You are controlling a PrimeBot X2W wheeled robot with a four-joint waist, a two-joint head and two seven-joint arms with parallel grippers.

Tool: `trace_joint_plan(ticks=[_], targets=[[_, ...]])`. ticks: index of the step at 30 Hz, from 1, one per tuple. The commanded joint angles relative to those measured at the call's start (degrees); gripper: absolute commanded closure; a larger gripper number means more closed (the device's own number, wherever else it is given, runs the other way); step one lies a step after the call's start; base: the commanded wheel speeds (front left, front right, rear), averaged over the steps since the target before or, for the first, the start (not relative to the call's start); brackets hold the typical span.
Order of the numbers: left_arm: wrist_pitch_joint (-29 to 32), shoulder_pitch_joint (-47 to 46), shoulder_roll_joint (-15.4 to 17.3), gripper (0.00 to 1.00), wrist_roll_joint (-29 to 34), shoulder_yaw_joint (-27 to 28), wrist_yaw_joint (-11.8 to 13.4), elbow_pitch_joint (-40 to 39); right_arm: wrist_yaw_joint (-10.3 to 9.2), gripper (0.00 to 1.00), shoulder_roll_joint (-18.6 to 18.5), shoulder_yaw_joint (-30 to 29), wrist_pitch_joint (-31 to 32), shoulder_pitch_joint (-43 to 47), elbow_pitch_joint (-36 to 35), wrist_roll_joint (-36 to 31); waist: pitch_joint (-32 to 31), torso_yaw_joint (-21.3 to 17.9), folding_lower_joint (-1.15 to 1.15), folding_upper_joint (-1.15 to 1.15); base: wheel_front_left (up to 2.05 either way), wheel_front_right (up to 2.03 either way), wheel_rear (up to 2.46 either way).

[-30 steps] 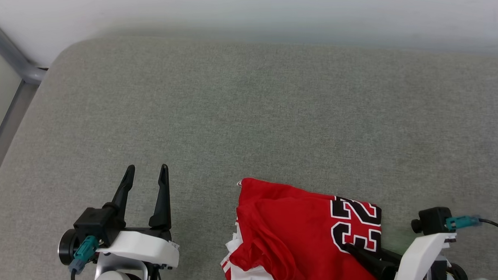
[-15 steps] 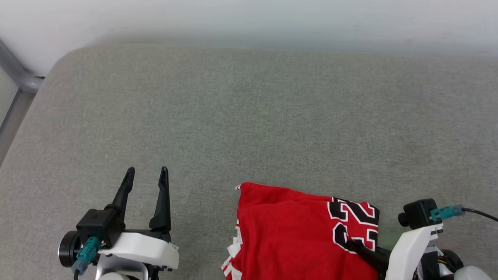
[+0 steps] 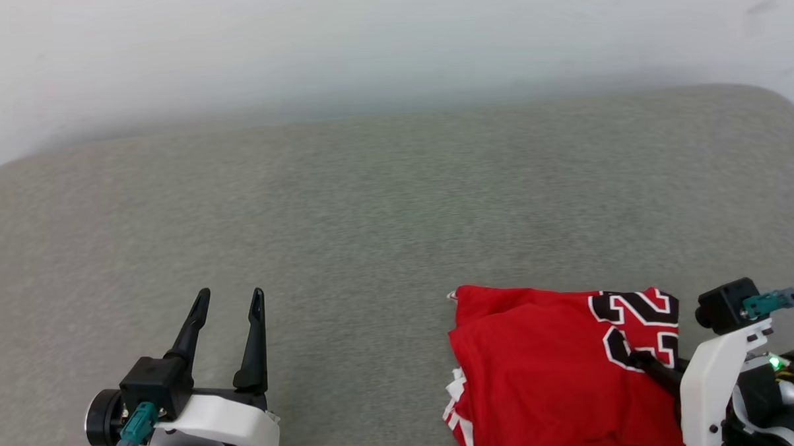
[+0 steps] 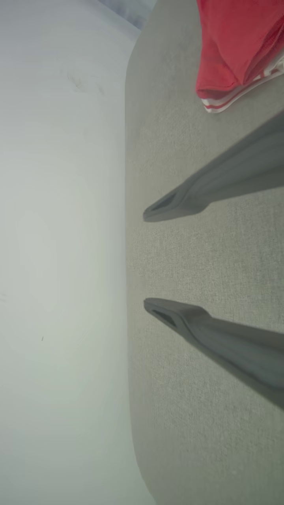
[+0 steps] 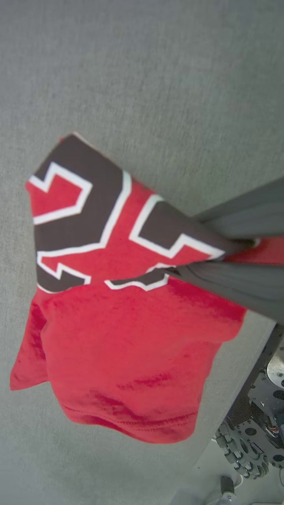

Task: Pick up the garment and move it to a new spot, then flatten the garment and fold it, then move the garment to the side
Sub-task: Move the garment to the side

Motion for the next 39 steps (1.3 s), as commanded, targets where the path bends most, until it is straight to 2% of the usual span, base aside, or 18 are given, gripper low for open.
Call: trace_joint_plan(ticks=[1, 8, 15, 23, 32, 35, 38, 39], targets=[[-0.2, 0.5, 0.3, 0.0, 0.4, 0.0, 0.0, -0.5, -0.05, 1.0, -0.3, -0.8, 0.7, 0.1, -0.8, -0.9, -0.1, -5.1, 0.0, 0.0, 0.0, 0.0, 0.0], [0.5, -1.4, 1.3, 0.0, 1.2, -1.2, -0.3, -3.1, -0.05, 1.0, 0.7, -4.1, 1.5, -3.2, -1.2, -3.9, 3.9, -12.4, 0.0, 0.0, 0.0, 0.0, 0.0], [2.1, -4.8, 2.8, 0.0, 2.5, -2.3, -1.0, -6.9, -0.06, 1.0, 0.9, -8.9, -1.0, -11.1, 4.5, -8.4, 11.1, -15.8, 0.0, 0.0, 0.0, 0.0, 0.0], [4.1, -9.9, 4.9, 0.0, 3.8, -3.6, -2.2, -10.8, -0.05, 1.0, -0.8, -17.2, -4.7, -20.6, 12.2, -13.1, 19.1, -16.2, 0.0, 0.0, 0.0, 0.0, 0.0], [5.7, -16.5, 7.0, 0.0, 4.9, -5.3, -3.4, -14.1, -0.06, 1.0, -2.8, -28.5, -9.2, -29.1, 19.7, -18.8, 28.0, -14.5, 0.0, 0.0, 0.0, 0.0, 0.0], [5.6, -18.1, 7.1, 0.0, 5.3, -6.0, -3.7, -14.4, -0.06, 1.0, -1.8, -32.0, -10.8, -30.5, 22.0, -21.4, 29.4, -13.8, 0.0, 0.0, 0.0, 0.0, 0.0], [5.2, -18.9, 7.0, 0.0, 5.3, -6.7, -3.7, -14.2, -0.06, 1.0, -0.4, -33.0, -12.7, -31.0, 23.9, -23.4, 30.1, -13.3, 0.0, 0.0, 0.0, 0.0, 0.0], [5.2, -19.2, 7.0, 0.0, 5.2, -6.8, -3.8, -14.0, -0.05, 0.9, -0.1, -33.4, -13.4, -31.2, 24.5, -24.1, 30.2, -13.1, 0.0, 0.0, 0.0, 0.0, 0.0]])
